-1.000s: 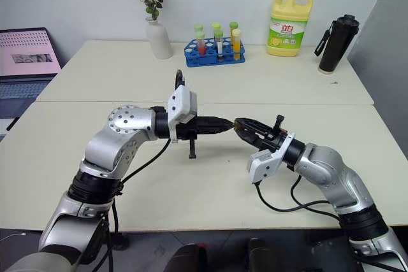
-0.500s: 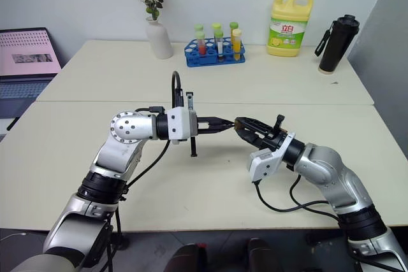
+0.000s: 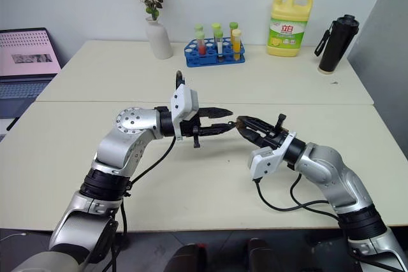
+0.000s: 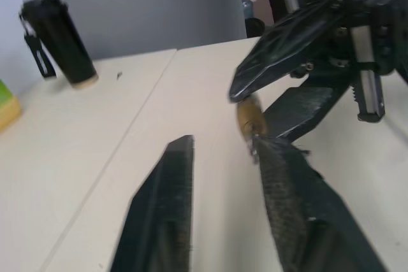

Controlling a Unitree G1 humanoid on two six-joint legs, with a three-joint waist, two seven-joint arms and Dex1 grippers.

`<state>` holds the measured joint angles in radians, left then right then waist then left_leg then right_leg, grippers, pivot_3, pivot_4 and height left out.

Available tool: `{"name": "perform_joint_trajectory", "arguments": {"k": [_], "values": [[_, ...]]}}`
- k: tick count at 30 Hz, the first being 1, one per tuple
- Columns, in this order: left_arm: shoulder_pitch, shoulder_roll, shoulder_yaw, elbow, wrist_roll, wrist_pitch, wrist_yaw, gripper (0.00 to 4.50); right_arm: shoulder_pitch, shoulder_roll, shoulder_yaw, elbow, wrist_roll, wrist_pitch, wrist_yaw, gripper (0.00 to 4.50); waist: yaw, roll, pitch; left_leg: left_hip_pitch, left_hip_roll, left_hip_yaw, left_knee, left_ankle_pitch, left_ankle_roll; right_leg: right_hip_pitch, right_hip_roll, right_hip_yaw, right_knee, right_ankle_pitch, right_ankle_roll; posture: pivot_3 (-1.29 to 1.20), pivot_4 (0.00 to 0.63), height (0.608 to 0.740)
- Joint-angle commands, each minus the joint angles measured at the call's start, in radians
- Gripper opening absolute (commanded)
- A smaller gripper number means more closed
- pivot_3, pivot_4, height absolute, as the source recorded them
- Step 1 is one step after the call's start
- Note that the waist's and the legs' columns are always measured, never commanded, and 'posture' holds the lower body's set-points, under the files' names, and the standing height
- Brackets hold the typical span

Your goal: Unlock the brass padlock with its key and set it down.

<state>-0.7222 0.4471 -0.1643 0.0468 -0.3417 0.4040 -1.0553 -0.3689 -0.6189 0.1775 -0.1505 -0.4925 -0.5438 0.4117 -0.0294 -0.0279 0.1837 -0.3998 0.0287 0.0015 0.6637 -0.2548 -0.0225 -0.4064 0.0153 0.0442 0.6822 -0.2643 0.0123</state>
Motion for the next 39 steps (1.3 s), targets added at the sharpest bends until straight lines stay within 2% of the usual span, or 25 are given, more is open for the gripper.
{"name": "perform_joint_trajectory", "arguments": {"k": [1,4,8,21,24,34,39], "values": [[-0.014,0.061,0.044,-0.131,-0.148,0.266,-0.026,3.10,-0.016,0.004,-0.015,-0.044,0.024,-0.019,-0.012,0.94,-0.003,0.000,0.000,0.000,0.000,0.000,0.000,0.000,0.000,0.000,0.000,0.000,0.000,0.000,0.000,0.00,0.150,0.740],[-0.010,0.066,0.056,-0.189,-0.215,0.366,-0.006,3.95,-0.015,0.005,-0.014,-0.046,0.027,-0.020,-0.009,0.94,-0.001,0.000,0.000,0.000,0.000,-0.001,0.000,0.000,0.000,0.000,0.000,0.000,0.000,0.000,0.000,0.00,0.150,0.740],[-0.021,0.024,0.082,-0.222,-0.262,0.450,0.075,3.98,-0.017,0.007,-0.008,-0.046,0.029,-0.025,-0.003,0.94,0.003,0.000,0.000,0.000,0.000,-0.001,0.001,0.000,0.000,0.001,-0.001,0.000,0.000,0.000,0.000,0.00,0.150,0.740],[-0.039,-0.015,0.027,-0.198,-0.208,0.404,0.134,3.98,-0.018,0.011,-0.001,-0.055,0.031,-0.027,0.004,0.94,0.002,0.000,0.000,0.000,0.000,-0.001,0.001,0.000,0.000,0.001,-0.001,0.001,0.000,0.000,-0.001,0.00,0.150,0.740],[-0.045,-0.026,0.025,-0.178,-0.196,0.393,0.139,3.46,-0.017,0.012,0.001,-0.056,0.031,-0.026,0.005,0.94,0.002,0.000,0.000,0.000,0.000,-0.001,0.001,0.000,0.000,0.001,-0.001,0.001,0.000,0.000,-0.001,0.00,0.150,0.740],[-0.034,-0.015,0.004,-0.177,-0.179,0.374,0.118,0.27,-0.016,0.013,0.002,-0.060,0.030,-0.026,0.005,0.94,0.001,0.000,0.000,0.000,0.000,0.000,0.001,0.000,0.000,0.001,-0.001,0.001,0.000,0.001,-0.001,0.00,0.150,0.740],[-0.031,-0.014,0.003,-0.176,-0.177,0.372,0.118,0.17,-0.010,0.013,0.013,-0.061,0.063,-0.013,0.034,0.94,0.001,0.000,0.000,0.000,0.000,0.000,0.001,0.000,0.000,0.001,-0.001,0.001,0.000,0.000,-0.001,0.00,0.150,0.740]]}}
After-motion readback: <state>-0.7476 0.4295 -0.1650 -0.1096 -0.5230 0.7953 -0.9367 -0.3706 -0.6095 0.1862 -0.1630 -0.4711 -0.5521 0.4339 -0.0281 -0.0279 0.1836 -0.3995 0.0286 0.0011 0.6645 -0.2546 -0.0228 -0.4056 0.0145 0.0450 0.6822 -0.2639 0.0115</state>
